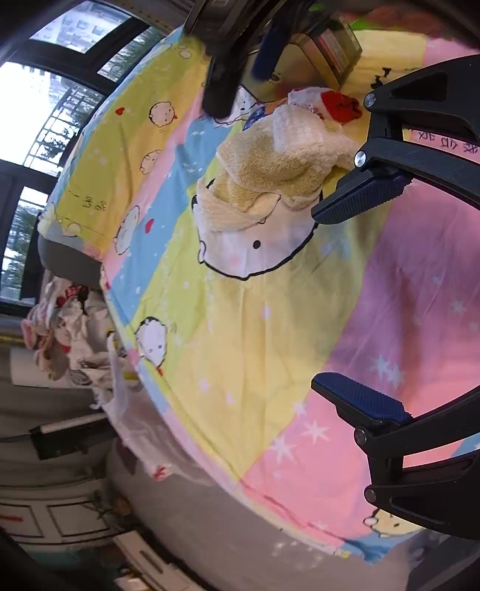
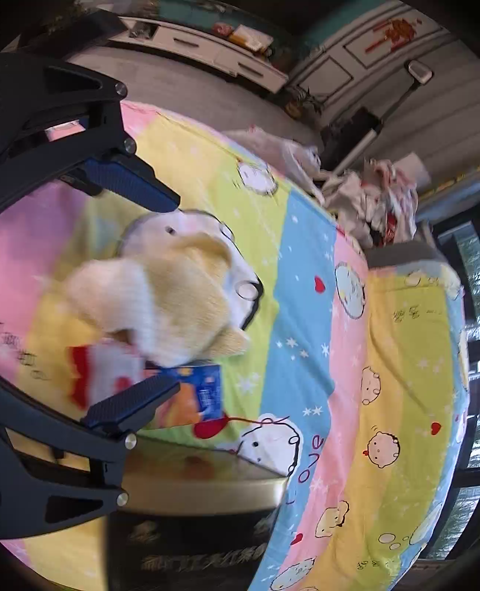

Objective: Organize soft objects
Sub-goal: 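Withdraw both grippers and move the right gripper to the beige fluffy plush, then close the right gripper on the beige plush and lift it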

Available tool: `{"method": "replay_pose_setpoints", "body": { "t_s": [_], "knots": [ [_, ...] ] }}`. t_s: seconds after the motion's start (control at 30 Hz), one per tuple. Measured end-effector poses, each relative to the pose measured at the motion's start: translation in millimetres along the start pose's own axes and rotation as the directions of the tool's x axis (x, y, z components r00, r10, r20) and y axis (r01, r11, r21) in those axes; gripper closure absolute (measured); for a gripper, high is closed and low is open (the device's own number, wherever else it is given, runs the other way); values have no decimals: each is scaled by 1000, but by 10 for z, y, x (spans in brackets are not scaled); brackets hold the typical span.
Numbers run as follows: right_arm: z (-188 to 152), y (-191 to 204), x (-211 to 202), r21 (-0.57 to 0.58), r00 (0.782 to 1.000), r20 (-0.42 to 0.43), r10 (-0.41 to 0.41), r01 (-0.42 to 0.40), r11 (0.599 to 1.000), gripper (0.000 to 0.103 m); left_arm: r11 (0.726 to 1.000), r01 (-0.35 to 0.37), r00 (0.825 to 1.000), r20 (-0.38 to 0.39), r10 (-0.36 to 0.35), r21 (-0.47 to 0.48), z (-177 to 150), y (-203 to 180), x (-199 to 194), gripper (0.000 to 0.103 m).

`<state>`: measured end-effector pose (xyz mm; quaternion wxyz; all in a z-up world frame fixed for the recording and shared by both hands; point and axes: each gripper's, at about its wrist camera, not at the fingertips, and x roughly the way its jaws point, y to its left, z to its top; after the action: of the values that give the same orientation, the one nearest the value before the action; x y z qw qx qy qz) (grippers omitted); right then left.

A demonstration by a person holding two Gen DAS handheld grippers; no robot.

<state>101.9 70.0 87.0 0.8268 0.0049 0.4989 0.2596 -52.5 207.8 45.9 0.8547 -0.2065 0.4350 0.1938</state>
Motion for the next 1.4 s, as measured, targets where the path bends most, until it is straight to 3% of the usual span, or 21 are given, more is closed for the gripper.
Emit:
{"method": "replay_pose_setpoints", "body": {
  "t_s": [0.13,0.27,0.33,0.43,0.47,0.63,0.77,0.9,1.0,1.1,1.23,1.4],
  "knots": [
    [81,83,281,-44,997,-72,-16,13,999,19,999,51,999,-11,-51,-6,15,33,-24,20],
    [76,142,540,-112,988,-128,-83,68,991,26,999,43,999,-6,-43,-3,33,11,-37,20],
    [39,112,638,-113,984,-162,-79,62,992,56,999,49,999,-14,-49,-7,32,17,-32,20],
    [-7,63,624,-102,985,-157,-67,51,994,75,997,71,997,-12,-72,-22,43,44,-53,20],
    [0,42,551,-85,988,-146,-52,39,996,77,997,74,997,-6,-74,-25,48,53,-67,20],
    [115,22,-27,-34,998,-20,63,-64,997,78,997,72,997,-15,-73,-33,53,77,-59,20],
    [151,-19,-813,-34,981,147,129,-125,992,78,995,90,996,-18,-91,-52,52,92,-65,20],
    [-17,-120,-1369,-55,956,268,123,-112,992,77,995,99,995,-14,-99,-22,30,18,-96,20],
    [-335,-312,-1565,-29,943,332,26,-17,999,76,987,158,987,-29,-157,3,-25,-80,-126,20],
    [-676,-536,-1524,24,937,346,-38,31,999,75,976,216,976,-44,-214,39,-87,-228,-162,20],
    [-1142,-847,-1336,89,935,322,-150,128,988,75,973,199,980,-42,-195,116,-187,-459,-214,20],
    [-1517,-1107,-1114,122,960,204,-192,170,978,72,947,256,966,-76,-245,196,-351,-734,-277,20]
  ]
}}
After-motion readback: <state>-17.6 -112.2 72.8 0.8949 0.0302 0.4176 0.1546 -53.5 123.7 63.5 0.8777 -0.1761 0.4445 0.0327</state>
